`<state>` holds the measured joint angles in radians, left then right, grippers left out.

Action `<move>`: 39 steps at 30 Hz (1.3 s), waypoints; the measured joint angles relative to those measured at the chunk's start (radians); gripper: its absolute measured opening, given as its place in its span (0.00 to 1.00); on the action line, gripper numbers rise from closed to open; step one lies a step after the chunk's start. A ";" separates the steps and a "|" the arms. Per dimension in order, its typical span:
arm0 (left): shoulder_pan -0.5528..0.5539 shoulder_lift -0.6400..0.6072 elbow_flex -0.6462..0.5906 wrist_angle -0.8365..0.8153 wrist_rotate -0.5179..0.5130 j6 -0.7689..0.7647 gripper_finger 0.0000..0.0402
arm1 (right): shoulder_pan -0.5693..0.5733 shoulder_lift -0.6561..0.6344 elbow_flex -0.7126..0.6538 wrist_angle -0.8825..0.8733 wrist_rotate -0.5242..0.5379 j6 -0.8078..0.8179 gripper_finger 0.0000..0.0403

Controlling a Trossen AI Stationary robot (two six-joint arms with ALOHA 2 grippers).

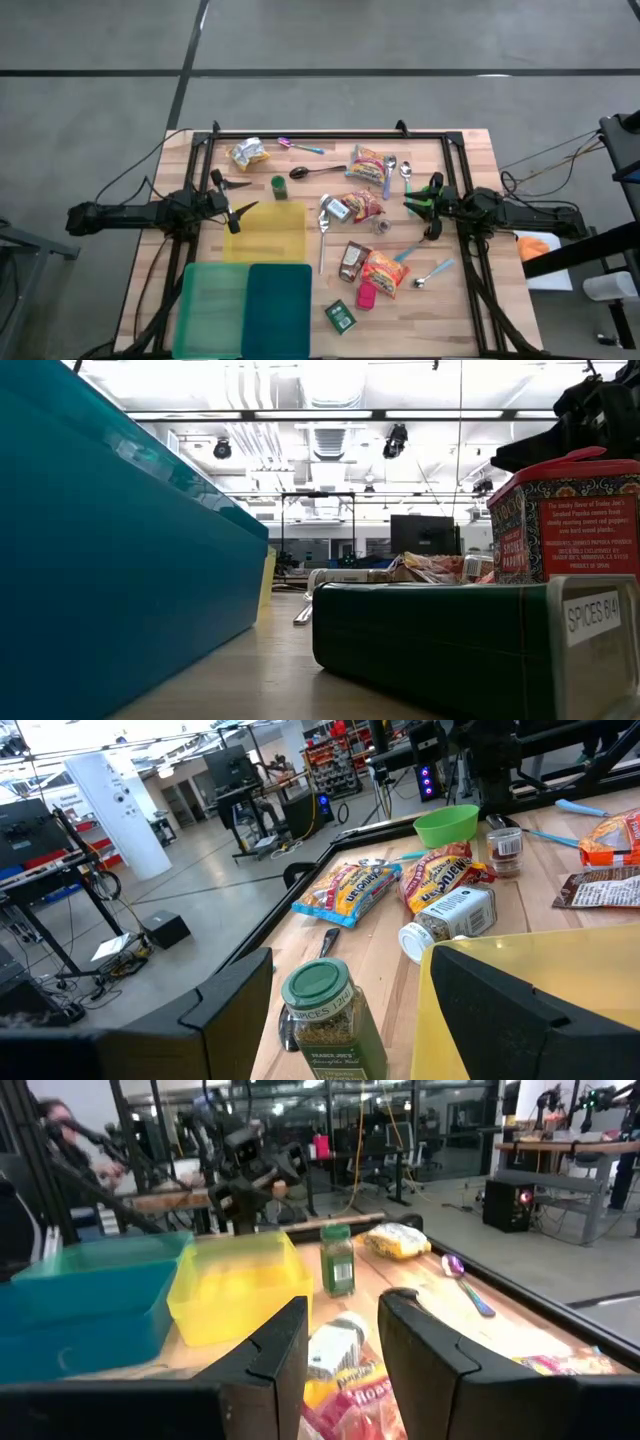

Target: Pick & Place Food Item

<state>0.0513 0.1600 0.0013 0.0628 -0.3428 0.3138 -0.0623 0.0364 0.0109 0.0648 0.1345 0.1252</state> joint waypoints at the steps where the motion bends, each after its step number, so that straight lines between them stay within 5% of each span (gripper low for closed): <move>1: 0.000 0.000 0.000 0.000 0.000 0.000 0.69 | -0.002 0.000 0.000 0.034 0.005 0.025 0.30; 5: 0.000 0.000 0.000 0.000 0.000 0.000 0.69 | -0.001 -0.001 0.000 0.168 0.010 0.104 0.30; 11: 0.000 0.000 0.000 0.000 0.000 0.000 0.69 | -0.001 0.000 0.054 0.197 -0.152 0.174 0.30; 16: 0.000 0.000 0.000 0.000 0.000 0.000 0.69 | -0.001 0.022 0.143 0.129 -0.353 0.214 0.30; 20: 0.000 0.000 0.000 0.000 0.000 0.000 0.69 | 0.000 0.082 0.243 0.005 -0.397 0.233 0.30; 31: 0.000 0.000 0.000 0.000 0.000 0.000 0.69 | 0.027 0.520 0.491 -0.093 -0.402 0.166 0.30; 39: 0.000 0.000 0.000 0.000 0.000 0.000 0.69 | 0.079 0.747 0.536 -0.053 -0.396 0.127 0.30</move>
<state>0.0510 0.1596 0.0013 0.0630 -0.3424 0.3138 0.0164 0.7836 0.5468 0.0113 -0.2617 0.2522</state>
